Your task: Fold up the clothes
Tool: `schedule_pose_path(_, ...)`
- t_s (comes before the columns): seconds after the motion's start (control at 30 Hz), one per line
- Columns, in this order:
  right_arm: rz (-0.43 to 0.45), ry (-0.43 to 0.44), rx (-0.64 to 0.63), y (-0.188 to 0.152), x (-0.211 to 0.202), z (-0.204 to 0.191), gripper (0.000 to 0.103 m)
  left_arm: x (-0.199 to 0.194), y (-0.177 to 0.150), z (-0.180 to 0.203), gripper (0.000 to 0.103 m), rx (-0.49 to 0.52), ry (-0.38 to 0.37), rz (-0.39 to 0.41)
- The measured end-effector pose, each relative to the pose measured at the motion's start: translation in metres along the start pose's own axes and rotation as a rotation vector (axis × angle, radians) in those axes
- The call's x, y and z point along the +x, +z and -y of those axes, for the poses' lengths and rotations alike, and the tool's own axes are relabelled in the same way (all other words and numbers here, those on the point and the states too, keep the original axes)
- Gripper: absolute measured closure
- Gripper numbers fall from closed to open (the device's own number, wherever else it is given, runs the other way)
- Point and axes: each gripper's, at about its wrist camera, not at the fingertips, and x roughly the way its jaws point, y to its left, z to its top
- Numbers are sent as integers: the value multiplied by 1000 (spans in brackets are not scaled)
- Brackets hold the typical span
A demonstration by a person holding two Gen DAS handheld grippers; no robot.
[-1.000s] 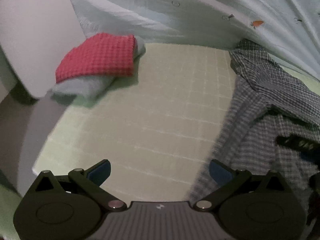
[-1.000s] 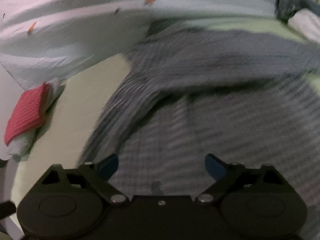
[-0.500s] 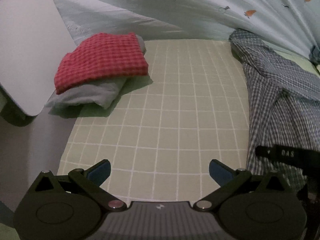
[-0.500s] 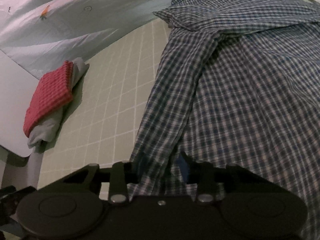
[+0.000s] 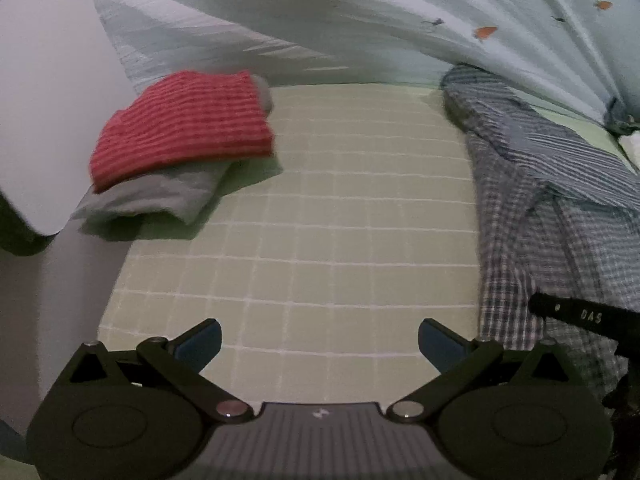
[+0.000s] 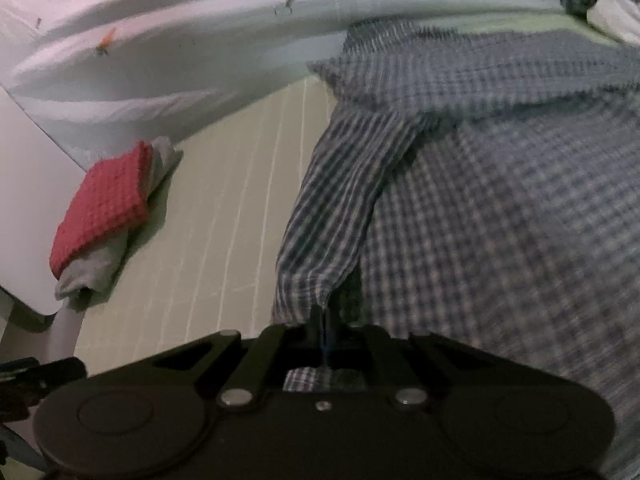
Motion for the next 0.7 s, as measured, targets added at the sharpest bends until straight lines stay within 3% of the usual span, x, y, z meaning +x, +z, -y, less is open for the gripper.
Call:
schedule_pose_path(0.43,45,-64,-66,29,-47,70,102,-2,-4,98,0,36,-78,-16)
schedule_pose_path(0.7,81,-78,-86,50,-61,100,102,4,-6,140,0,65,-77,-43)
